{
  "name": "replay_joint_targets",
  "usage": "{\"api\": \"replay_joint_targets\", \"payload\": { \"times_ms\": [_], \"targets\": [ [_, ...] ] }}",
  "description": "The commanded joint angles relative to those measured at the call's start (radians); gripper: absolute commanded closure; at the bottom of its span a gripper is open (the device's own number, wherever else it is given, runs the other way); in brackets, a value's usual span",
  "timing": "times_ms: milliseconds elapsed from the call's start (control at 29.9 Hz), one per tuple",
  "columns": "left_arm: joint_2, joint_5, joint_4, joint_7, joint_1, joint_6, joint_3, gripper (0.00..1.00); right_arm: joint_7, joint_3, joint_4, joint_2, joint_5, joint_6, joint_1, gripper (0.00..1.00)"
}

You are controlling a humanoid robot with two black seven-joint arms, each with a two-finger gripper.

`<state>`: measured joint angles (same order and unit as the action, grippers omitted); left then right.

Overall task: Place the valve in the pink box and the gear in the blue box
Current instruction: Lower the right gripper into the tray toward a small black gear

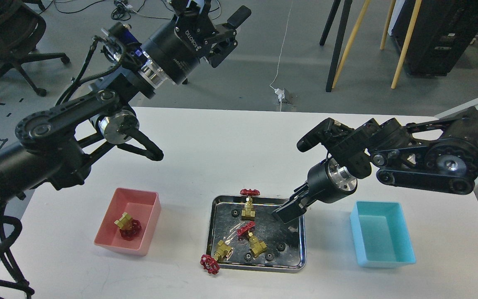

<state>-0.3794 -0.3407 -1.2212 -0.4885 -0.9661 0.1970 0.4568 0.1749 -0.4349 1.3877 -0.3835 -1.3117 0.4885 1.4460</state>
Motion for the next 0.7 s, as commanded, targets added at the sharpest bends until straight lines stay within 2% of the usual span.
{"api": "replay_joint_targets", "payload": {
  "times_ms": [0, 67, 100, 335, 669],
  "targets": [
    [0.028, 0.002, -0.003, 0.000, 0.050, 0.002, 0.065, 0.17, 0.000, -0.059, -0.004, 0.089, -0.104, 0.000, 0.010, 0.30],
    [0.033, 0.000, -0.003, 0.000, 0.060, 0.001, 0.071, 0.17, -0.002, -0.068, -0.006, 0.113, -0.118, 0.000, 0.014, 0.41],
    [0.033, 0.000, -0.001, 0.000, 0.066, 0.001, 0.071, 0.17, -0.005, -0.070, -0.006, 0.123, -0.121, 0.000, 0.019, 0.43],
    [0.031, -0.003, -0.004, 0.000, 0.102, 0.002, 0.074, 0.17, -0.008, -0.151, -0.078, 0.228, -0.159, 0.000, 0.022, 0.45],
    [0.031, -0.004, -0.007, 0.000, 0.118, 0.002, 0.074, 0.16, -0.008, -0.185, -0.084, 0.275, -0.162, 0.000, 0.013, 0.46]
  ]
}}
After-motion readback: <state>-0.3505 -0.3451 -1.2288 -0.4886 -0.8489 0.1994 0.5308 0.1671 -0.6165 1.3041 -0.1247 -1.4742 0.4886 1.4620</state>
